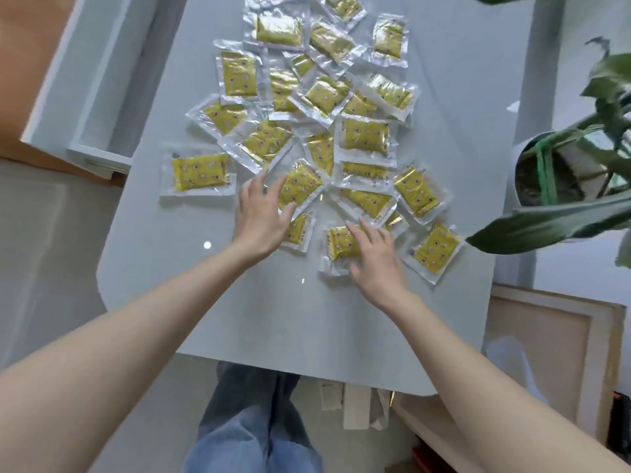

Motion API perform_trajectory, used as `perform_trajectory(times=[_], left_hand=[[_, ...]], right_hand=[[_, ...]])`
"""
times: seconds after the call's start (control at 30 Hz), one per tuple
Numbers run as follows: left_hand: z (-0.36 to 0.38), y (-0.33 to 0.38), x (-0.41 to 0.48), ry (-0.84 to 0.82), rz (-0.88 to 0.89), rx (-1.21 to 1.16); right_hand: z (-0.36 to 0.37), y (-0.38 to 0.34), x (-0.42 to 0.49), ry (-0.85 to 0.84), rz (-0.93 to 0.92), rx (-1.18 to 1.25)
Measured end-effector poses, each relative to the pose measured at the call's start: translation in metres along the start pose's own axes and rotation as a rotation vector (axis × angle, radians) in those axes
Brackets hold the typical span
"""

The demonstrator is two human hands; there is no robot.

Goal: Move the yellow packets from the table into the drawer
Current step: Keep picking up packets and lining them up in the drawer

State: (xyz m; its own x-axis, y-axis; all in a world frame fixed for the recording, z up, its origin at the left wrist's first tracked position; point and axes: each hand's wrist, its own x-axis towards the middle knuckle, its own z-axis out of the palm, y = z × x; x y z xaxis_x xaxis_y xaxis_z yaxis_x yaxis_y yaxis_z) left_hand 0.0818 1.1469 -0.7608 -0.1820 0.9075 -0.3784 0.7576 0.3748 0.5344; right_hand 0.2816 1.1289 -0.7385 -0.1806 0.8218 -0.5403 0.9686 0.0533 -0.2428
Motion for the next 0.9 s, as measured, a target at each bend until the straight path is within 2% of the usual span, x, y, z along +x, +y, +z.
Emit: perform_trajectory(times=[0.23, 0.37, 0.43, 0.57, 0.7, 0.9], left_hand=[[0.016, -0.006, 0.034, -0.064, 0.055, 0.265], [0.017, -0.006, 0.035, -0.017, 0.110, 0.285], [0.017, -0.004, 0.035, -0.008, 0.130, 0.273], [0.015, 0.001, 0.038, -0.028, 0.077, 0.244], [0.011, 0.006, 0.044, -0.104, 0.007, 0.261], [0.010, -0.001, 0.036, -0.169, 0.051, 0.252]], right_hand=[[0.015, 0.013, 0.025, 0.037, -0.109, -0.226], [0.016, 0.012, 0.030, 0.092, -0.148, -0.273], [0.022, 0.010, 0.030, 0.180, -0.185, -0.312], [0.031, 0.008, 0.025, 0.285, -0.164, -0.372], [0.033, 0.012, 0.013, 0.233, -0.163, -0.322], [0.022, 0.011, 0.003, 0.028, -0.154, -0.229]])
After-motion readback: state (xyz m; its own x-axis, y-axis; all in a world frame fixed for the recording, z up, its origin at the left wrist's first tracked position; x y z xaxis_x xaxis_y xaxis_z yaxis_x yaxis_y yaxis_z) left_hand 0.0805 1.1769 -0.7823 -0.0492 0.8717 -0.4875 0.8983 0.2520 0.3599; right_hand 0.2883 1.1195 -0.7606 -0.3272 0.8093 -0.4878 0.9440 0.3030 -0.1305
